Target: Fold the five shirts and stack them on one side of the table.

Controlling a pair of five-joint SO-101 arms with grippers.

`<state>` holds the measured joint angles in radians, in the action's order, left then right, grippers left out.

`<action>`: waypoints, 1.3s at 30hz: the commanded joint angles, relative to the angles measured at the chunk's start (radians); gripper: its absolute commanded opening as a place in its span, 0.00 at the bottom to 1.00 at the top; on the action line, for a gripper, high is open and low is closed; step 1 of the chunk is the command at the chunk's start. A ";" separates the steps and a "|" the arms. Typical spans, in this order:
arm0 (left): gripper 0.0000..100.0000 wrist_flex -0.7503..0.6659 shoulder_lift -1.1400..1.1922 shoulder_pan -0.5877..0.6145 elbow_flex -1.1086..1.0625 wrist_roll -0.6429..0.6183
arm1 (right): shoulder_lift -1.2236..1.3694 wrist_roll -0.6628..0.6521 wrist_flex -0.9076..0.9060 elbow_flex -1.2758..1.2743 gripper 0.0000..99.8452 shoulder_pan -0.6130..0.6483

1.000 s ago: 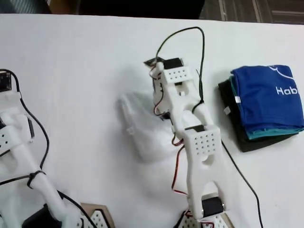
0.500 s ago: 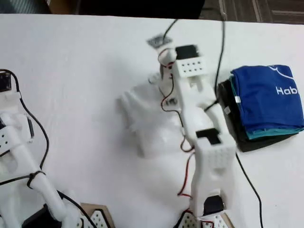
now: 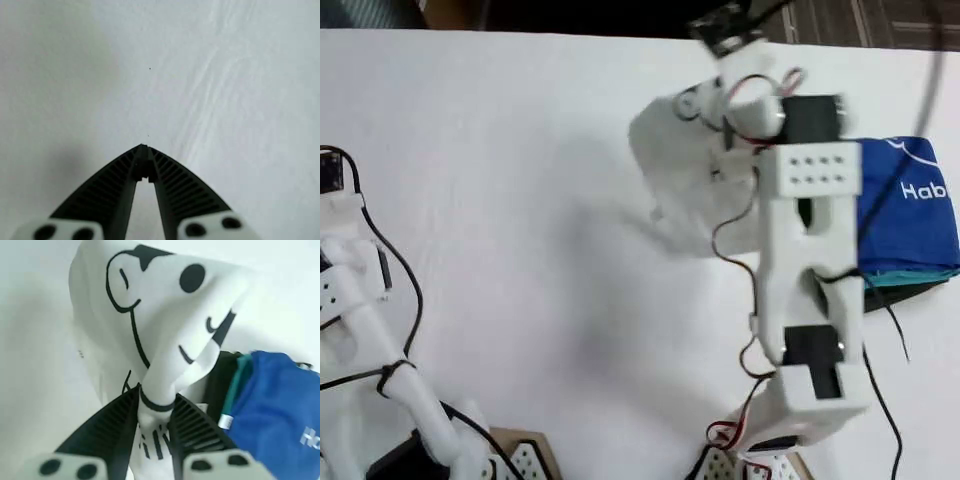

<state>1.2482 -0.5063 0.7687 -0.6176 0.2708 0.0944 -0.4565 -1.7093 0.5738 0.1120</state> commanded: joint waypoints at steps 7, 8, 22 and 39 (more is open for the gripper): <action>0.02 -0.009 -0.021 -0.008 0.002 0.000 | -0.159 -0.069 -0.002 0.005 0.02 -0.231; 0.02 -0.009 -0.021 -0.008 0.002 0.000 | -0.162 -0.069 -0.002 0.005 0.02 -0.251; 0.02 -0.009 -0.021 -0.008 0.002 0.000 | -0.071 -0.193 0.113 0.006 0.02 -0.527; 0.02 -0.008 -0.029 -0.008 0.002 -0.002 | 0.383 -0.345 0.414 0.015 0.02 -0.630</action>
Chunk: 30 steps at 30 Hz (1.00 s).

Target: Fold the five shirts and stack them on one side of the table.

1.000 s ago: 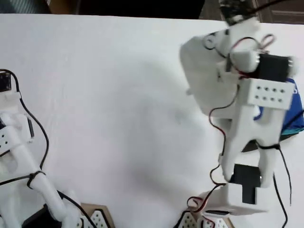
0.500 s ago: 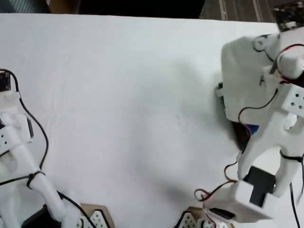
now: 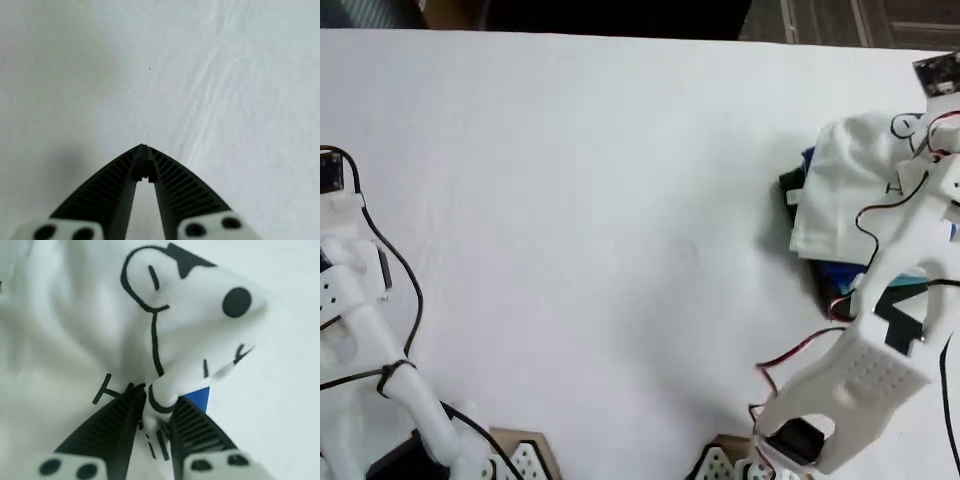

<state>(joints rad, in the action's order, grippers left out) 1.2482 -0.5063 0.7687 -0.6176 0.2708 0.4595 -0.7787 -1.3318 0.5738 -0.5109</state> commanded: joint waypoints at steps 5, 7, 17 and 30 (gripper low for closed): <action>0.02 -0.008 -0.029 -0.008 0.002 -0.002 | 0.087 -0.018 0.096 0.015 0.03 -0.033; 0.02 -0.008 -0.029 -0.008 0.002 -0.002 | 0.094 -0.014 0.096 0.025 0.06 -0.036; 0.02 -0.006 -0.029 -0.008 0.001 -0.002 | 0.094 0.120 -0.038 0.361 0.35 -0.062; 0.03 -0.008 -0.029 -0.006 0.001 -0.002 | 0.194 0.241 -0.105 0.453 0.35 0.280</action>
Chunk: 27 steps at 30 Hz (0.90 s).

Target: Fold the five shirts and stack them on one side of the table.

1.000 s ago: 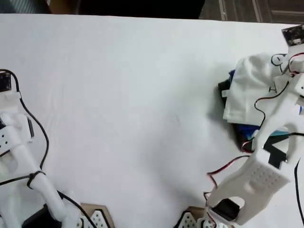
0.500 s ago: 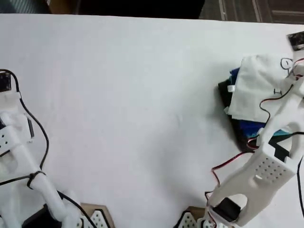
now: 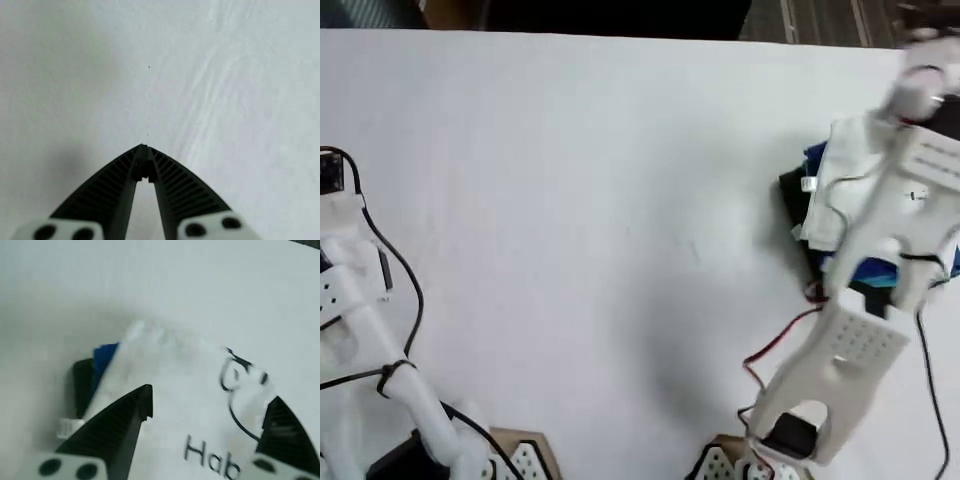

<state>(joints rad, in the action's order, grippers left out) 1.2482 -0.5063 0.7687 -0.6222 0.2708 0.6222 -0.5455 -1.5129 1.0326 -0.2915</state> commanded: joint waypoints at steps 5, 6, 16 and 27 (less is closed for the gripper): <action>0.03 0.020 -0.029 -0.002 0.005 0.000 | 0.183 0.008 0.131 0.000 0.35 0.096; 0.03 0.025 -0.029 -0.002 0.005 0.000 | 0.206 0.008 0.119 0.000 0.35 0.094; 0.03 0.025 -0.029 -0.044 0.005 0.000 | 0.240 0.009 0.054 0.040 0.26 0.088; 0.03 0.021 -0.029 -0.046 0.005 0.000 | 0.232 0.123 0.081 0.109 0.02 0.082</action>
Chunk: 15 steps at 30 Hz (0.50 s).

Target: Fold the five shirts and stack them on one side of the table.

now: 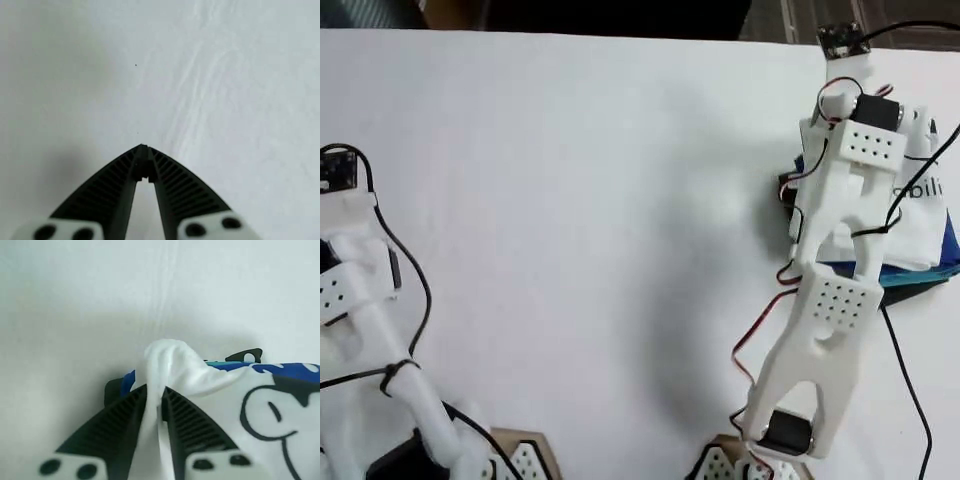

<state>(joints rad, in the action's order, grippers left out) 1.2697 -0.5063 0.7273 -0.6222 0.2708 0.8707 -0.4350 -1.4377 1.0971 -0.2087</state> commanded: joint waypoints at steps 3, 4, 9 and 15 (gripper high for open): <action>0.03 -0.002 -0.029 -0.005 0.005 0.000 | -0.016 0.009 0.001 0.046 0.02 -0.007; 0.03 -0.002 -0.029 -0.006 0.005 0.000 | -0.016 0.009 0.001 0.046 0.02 -0.010; 0.03 -0.003 -0.025 -0.009 0.005 0.000 | -0.038 0.009 -0.013 0.066 0.09 -0.048; 0.03 -0.015 -0.023 -0.009 0.005 0.000 | -0.119 0.015 -0.131 0.181 0.34 -0.090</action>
<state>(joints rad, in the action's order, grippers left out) 1.2697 -0.5063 0.7273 -0.6222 0.2708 0.8661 -0.4304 -1.5159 1.1922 -0.2700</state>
